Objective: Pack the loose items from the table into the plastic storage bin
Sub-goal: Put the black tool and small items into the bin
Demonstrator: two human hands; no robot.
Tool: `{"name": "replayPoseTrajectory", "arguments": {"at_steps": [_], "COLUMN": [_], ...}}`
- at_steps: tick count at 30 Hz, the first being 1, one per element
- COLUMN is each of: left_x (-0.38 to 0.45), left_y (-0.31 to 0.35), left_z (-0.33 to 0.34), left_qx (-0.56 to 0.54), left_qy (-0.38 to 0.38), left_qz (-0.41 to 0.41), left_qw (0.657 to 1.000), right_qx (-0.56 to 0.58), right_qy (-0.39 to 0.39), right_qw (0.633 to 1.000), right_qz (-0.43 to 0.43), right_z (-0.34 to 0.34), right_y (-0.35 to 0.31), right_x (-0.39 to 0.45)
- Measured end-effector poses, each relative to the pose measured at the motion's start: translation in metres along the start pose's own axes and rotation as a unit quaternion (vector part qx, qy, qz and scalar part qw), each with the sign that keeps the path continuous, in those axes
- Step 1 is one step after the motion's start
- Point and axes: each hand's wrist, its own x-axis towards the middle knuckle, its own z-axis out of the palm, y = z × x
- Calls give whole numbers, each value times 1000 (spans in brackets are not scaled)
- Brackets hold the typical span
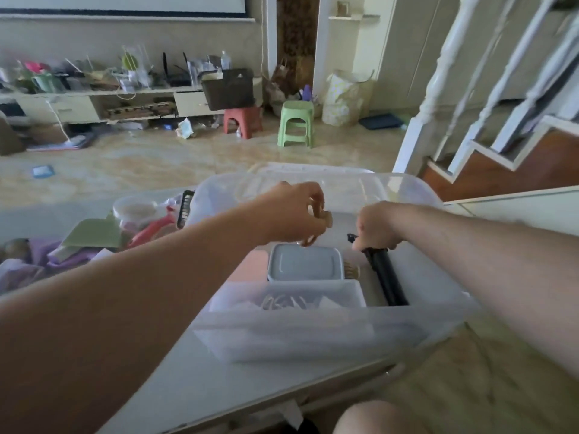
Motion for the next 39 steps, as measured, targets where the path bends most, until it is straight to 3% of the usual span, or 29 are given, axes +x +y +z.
{"name": "replayPoseTrajectory", "arguments": {"at_steps": [4, 7, 12, 17, 20, 23, 26, 29, 31, 33, 35, 39], "left_x": [52, 74, 86, 83, 81, 83, 84, 85, 82, 79, 72, 50], "left_y": [9, 7, -19, -38, -35, -28, -19, -15, -11, -9, -8, -1], "left_z": [35, 59, 95, 104, 101, 102, 101, 95, 86, 77, 70, 68], "left_qx": [57, 79, 22, -35, -53, -144, -162, -249, -301, -228, -46, 309], "left_qy": [-120, -149, -145, -128, -134, -116, -107, -101, -136, -192, -258, -358], "left_qz": [-7, -3, -36, -63, -68, -81, -74, -83, -91, -82, -68, -26], "left_qw": [991, 986, 989, 989, 987, 979, 978, 960, 939, 951, 963, 881], "right_qx": [-23, -30, 76, 63, 195, 329, 414, 401, 384, 333, 238, 107], "right_qy": [-23, -29, -108, -47, -25, -56, -80, -56, -27, -14, 38, 169], "right_qw": [999, 999, 991, 997, 980, 942, 905, 911, 922, 943, 970, 975], "right_qz": [10, 28, 28, -26, -42, -34, -57, -78, -45, -21, -20, -101], "right_z": [25, 44, 50, 39, 28, 19, 10, 7, 6, 9, 16, 26], "right_y": [4, 10, 14, 8, 11, 13, 13, 19, 30, 43, 50, 39], "right_x": [30, 43, 57, 51, 54, 49, 36, 31, 31, 29, 28, 32]}}
